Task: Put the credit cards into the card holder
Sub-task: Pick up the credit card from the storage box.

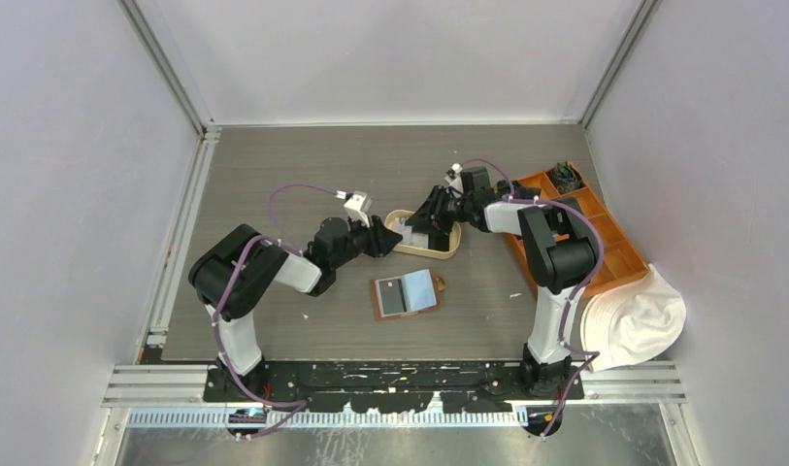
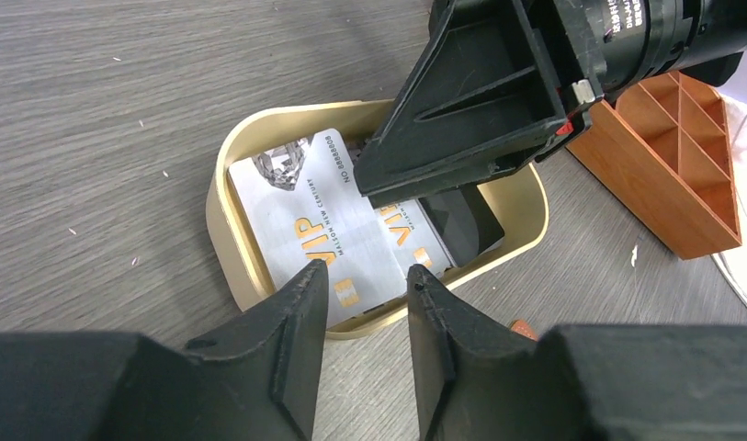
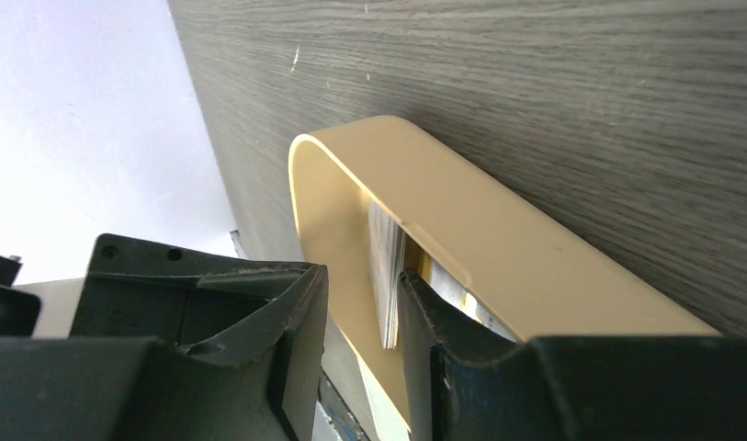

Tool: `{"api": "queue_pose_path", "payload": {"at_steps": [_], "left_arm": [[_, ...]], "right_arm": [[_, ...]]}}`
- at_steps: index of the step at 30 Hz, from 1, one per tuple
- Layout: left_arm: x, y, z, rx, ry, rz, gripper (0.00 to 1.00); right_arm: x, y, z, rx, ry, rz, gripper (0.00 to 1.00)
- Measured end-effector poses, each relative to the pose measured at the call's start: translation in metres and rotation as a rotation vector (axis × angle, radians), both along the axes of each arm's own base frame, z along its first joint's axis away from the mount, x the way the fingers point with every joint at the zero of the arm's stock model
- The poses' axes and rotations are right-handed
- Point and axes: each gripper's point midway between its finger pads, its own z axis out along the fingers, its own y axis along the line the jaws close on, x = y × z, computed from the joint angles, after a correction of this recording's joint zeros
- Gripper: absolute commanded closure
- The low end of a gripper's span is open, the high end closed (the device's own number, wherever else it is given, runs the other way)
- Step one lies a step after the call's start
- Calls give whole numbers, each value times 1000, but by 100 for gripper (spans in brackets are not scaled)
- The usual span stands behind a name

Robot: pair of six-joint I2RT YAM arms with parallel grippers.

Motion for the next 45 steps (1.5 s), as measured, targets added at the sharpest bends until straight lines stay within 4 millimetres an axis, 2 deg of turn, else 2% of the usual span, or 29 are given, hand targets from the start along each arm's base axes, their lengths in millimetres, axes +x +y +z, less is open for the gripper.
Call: {"api": "queue_pose_path", "payload": {"at_steps": [6, 14, 19, 25, 31, 45], "left_arm": [[-1, 0, -2, 1, 13, 1, 73], [-1, 0, -4, 3, 17, 1, 74], [0, 0, -3, 1, 15, 1, 73], [0, -2, -1, -1, 14, -6, 71], [0, -2, -3, 3, 18, -6, 69], [0, 0, -3, 3, 14, -2, 62]], "right_arm": [[2, 4, 10, 69, 1, -10, 64], [6, 7, 17, 100, -12, -18, 66], [6, 7, 16, 96, -10, -19, 66], [7, 10, 7, 114, 21, -26, 73], [6, 13, 4, 134, 39, -25, 66], [3, 22, 4, 108, 10, 13, 66]]}}
